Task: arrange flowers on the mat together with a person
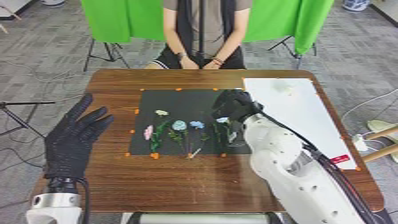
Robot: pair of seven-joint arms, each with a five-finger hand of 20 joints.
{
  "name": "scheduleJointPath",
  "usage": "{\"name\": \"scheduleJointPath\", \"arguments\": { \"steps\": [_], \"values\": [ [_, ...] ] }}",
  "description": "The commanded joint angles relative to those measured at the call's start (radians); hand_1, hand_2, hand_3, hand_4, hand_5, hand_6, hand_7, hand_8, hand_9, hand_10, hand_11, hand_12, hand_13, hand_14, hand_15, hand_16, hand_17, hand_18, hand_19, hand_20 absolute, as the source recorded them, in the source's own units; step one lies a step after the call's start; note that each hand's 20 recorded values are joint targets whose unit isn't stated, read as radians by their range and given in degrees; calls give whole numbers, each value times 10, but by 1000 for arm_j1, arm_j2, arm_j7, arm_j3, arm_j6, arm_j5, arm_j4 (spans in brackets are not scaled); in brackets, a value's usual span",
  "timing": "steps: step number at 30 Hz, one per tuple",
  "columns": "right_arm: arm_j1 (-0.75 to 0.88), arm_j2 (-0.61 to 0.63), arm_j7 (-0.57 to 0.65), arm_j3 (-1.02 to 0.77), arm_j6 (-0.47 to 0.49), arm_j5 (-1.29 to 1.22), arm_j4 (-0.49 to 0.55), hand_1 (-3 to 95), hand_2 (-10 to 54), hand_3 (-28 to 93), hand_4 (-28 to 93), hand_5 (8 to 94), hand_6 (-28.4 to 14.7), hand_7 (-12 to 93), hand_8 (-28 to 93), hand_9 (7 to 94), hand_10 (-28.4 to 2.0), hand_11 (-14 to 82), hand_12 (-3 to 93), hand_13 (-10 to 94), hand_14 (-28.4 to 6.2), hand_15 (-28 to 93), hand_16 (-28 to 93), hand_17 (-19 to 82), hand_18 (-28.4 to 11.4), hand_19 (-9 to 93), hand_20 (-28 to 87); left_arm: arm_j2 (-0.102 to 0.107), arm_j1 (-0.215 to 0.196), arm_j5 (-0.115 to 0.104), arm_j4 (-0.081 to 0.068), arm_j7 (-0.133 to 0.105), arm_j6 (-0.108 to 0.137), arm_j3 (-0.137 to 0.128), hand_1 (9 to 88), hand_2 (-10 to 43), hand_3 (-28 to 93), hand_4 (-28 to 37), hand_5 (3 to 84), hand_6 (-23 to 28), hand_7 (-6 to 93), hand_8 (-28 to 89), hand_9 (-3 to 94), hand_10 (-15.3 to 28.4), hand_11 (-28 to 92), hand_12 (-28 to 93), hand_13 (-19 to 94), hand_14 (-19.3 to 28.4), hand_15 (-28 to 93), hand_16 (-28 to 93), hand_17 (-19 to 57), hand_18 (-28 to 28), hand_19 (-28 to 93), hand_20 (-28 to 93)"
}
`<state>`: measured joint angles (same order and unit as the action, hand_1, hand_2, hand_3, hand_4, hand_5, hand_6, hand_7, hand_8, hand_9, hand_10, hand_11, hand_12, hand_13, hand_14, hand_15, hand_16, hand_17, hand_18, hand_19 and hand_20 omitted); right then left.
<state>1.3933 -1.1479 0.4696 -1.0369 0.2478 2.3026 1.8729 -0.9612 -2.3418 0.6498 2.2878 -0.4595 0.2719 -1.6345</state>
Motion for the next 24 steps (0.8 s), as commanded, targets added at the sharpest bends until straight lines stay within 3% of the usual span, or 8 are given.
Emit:
{"name": "scheduleJointPath", "arguments": {
  "steps": [1,4,8,11,13,14,16,24],
  "values": [
    [160,-20,87,-212,-149,-365,149,244,-38,821,-283,569,19,136,-139,612,-159,201,125,533,-152,547,74,97,-174,612,146,-6,-25,-10,-4,-9,17,-3,204,63,765,-283,350,76,104,-89,368,209,234,112,286,279,487,-94,-63,268,603,-34],
    [253,-23,91,-317,-243,-498,200,213,-10,824,-283,514,8,131,-135,556,-170,169,120,481,-185,501,61,69,-182,566,136,-8,-30,-12,-7,-7,13,-6,199,65,763,-283,350,75,100,-90,368,209,232,111,286,279,487,-95,-63,268,602,-34],
    [363,-29,43,-451,-299,-729,237,207,-7,829,-283,474,4,123,-129,519,-170,142,117,446,-195,429,62,53,-192,530,135,-21,-42,-7,-12,2,3,-18,194,64,762,-283,349,73,96,-89,367,207,224,108,286,279,484,-95,-63,267,598,-36],
    [434,-9,-96,-492,-436,-1017,224,200,3,828,-283,441,6,118,-124,490,-170,119,120,416,-201,367,96,43,-197,495,145,-23,-38,-17,-22,-3,17,-12,193,65,760,-283,348,70,92,-88,362,203,215,106,283,276,476,-96,-62,267,594,-38],
    [474,4,-186,-502,-486,-1207,217,193,20,827,-283,417,1,118,-125,469,-173,111,120,395,-200,349,99,30,-203,473,142,-10,-39,-31,-24,-29,40,-1,191,66,759,-283,345,65,91,-88,354,198,207,104,273,272,466,-97,-62,267,591,-39],
    [487,10,-218,-496,-505,-1224,213,190,30,827,-283,404,-4,114,-124,458,-175,111,121,385,-200,341,101,25,-203,463,141,-3,-39,-40,-24,-47,52,6,191,66,759,-283,340,61,92,-88,348,195,200,103,265,267,457,-97,-62,266,588,-41],
    [521,19,-248,-498,-535,-1218,216,183,43,823,-283,383,-1,117,-123,442,-179,113,122,370,-202,337,108,17,-201,449,141,-2,-38,-39,-23,-52,56,8,191,65,761,-283,323,50,92,-91,335,188,190,105,251,257,433,-88,-63,262,579,-43],
    [595,1,-313,-533,-589,-1295,228,160,54,821,-283,351,5,115,-123,425,-177,105,122,351,-202,302,123,14,-197,419,146,-17,-51,-28,-23,-25,33,-6,190,65,765,-283,318,47,95,-91,341,191,197,114,258,260,435,-71,-68,260,574,-35]
  ]
}}
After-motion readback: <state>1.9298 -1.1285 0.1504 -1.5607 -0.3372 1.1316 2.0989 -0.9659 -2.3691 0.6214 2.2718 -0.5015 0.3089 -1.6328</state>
